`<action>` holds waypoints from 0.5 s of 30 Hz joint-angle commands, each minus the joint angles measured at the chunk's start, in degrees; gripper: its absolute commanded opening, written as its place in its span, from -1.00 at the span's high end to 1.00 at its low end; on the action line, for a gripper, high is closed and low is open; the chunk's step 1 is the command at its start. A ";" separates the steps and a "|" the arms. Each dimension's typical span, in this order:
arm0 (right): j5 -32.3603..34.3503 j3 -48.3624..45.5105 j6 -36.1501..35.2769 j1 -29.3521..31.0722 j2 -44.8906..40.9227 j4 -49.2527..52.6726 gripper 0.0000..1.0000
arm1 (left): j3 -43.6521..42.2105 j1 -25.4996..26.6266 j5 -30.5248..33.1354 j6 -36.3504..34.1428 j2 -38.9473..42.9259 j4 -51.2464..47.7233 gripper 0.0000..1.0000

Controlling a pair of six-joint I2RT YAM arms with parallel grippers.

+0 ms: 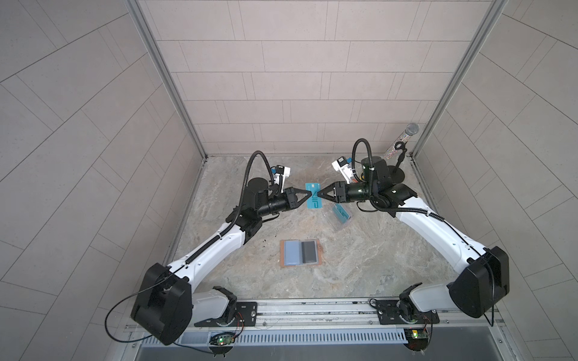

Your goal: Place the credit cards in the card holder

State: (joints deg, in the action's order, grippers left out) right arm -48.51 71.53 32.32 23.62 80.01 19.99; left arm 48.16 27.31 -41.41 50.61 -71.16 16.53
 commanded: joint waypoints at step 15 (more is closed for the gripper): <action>20.85 -5.04 -12.26 7.16 1.77 14.69 -0.02 | -10.98 -0.50 6.32 -10.13 12.65 -26.38 1.00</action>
State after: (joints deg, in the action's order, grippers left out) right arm -32.45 68.90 21.39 29.08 80.40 32.45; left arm 39.20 27.00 -36.03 41.54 -60.45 -7.33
